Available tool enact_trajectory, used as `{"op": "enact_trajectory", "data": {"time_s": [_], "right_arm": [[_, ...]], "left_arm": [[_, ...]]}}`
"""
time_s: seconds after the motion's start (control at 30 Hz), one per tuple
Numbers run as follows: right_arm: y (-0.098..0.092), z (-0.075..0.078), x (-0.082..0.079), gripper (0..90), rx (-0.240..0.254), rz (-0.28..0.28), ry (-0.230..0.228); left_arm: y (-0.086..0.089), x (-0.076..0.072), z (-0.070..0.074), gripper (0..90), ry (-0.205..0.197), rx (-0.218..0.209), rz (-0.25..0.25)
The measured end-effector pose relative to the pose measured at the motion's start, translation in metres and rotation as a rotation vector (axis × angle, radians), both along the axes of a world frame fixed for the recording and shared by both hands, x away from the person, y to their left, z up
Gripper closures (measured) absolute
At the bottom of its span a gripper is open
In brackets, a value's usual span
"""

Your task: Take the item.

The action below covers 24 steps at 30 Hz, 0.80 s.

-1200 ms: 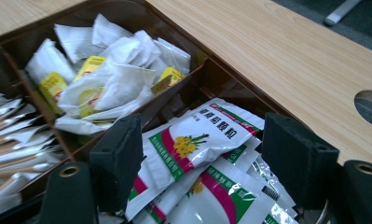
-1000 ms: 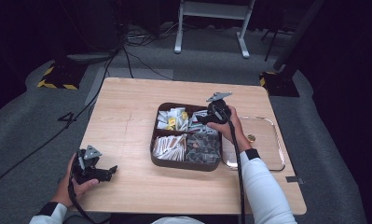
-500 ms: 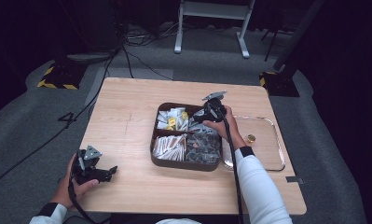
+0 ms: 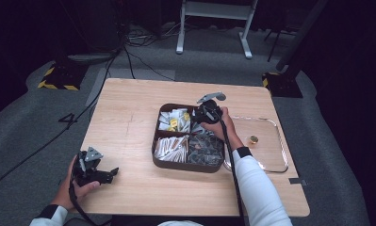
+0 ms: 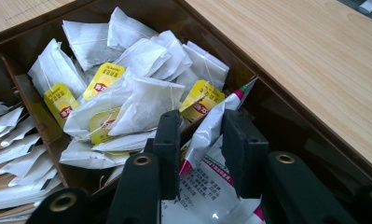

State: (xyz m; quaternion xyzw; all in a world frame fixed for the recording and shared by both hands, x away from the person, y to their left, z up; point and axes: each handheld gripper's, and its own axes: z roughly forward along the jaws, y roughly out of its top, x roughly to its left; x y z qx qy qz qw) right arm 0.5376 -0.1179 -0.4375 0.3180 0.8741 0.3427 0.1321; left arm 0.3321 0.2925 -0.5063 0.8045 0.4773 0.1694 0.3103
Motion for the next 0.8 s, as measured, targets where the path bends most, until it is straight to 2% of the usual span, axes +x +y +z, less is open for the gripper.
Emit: {"op": "enact_trajectory", "data": {"time_s": [0.1, 0.13, 0.2, 0.43, 0.57, 0.8], "right_arm": [[0.001, 0.0, -0.001, 72.2, -0.021, 0.0, 0.001], [0.001, 0.001, -0.002, 77.2, -0.039, -0.001, -0.006], [0.0, 0.001, -0.004, 83.4, -0.042, 0.002, -0.02], [-0.005, 0.003, -0.013, 86.5, -0.048, 0.028, -0.039], [-0.01, 0.012, -0.019, 90.0, -0.008, 0.029, -0.055], [-0.019, 0.021, -0.025, 90.0, 0.012, 0.026, -0.084]], "left_arm": [[0.0, 0.0, 0.0, 0.6, 0.0, 0.0, 0.0], [0.0, 0.0, 0.0, 0.6, 0.0, 0.0, 0.0], [0.0, 0.0, 0.0, 0.6, 0.0, 0.0, 0.0], [0.0, 0.0, 0.0, 0.5, 0.0, 0.001, -0.002], [0.0, 0.0, 0.0, 0.5, 0.001, 0.001, -0.002], [0.0, 0.0, 0.0, 0.5, -0.003, 0.0, -0.001]]}}
